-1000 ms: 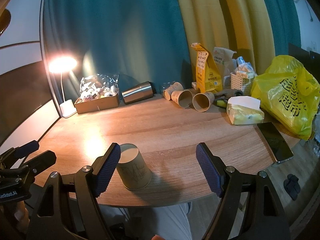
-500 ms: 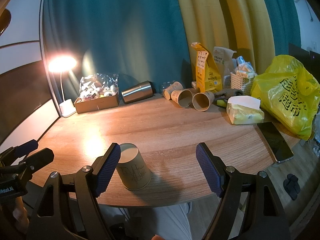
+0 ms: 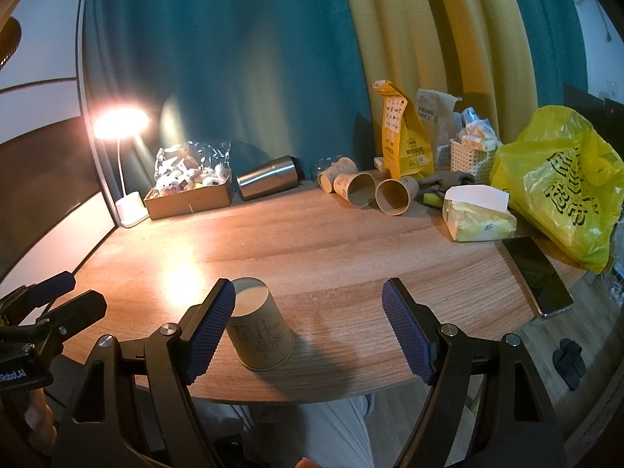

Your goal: Flip cup upside down

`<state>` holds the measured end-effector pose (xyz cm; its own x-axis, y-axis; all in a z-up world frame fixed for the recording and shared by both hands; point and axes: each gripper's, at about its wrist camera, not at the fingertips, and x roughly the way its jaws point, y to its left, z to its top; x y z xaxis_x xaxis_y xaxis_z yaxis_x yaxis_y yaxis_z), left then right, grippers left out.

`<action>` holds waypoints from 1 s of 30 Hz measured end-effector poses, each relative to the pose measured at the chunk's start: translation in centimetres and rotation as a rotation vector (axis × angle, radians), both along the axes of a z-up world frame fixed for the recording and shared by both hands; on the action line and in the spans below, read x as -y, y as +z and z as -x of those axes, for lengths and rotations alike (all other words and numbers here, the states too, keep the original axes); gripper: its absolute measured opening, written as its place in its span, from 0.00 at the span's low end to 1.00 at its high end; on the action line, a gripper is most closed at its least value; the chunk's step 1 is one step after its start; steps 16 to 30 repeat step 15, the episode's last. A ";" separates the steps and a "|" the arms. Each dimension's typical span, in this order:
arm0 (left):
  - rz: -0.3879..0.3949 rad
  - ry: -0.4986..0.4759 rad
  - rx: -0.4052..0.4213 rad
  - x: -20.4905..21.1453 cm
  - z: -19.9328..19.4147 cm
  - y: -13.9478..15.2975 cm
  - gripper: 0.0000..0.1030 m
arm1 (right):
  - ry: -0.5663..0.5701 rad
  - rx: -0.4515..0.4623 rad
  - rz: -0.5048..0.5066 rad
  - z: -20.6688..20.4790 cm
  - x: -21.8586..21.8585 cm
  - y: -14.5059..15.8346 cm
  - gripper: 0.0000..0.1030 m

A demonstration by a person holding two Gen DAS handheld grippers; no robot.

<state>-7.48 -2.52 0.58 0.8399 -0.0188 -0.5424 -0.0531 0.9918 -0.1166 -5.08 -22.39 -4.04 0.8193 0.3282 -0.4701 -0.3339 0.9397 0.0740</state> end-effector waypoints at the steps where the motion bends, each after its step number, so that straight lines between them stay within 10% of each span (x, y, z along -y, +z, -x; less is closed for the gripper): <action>1: -0.001 -0.002 -0.003 -0.1 -0.1 -0.1 0.88 | -0.002 -0.002 0.000 -0.3 0.1 -0.1 0.78; 30: 0.013 -0.034 -0.033 0.0 -1.6 -1.0 0.88 | -0.003 -0.037 0.007 -1.8 0.3 -0.7 0.78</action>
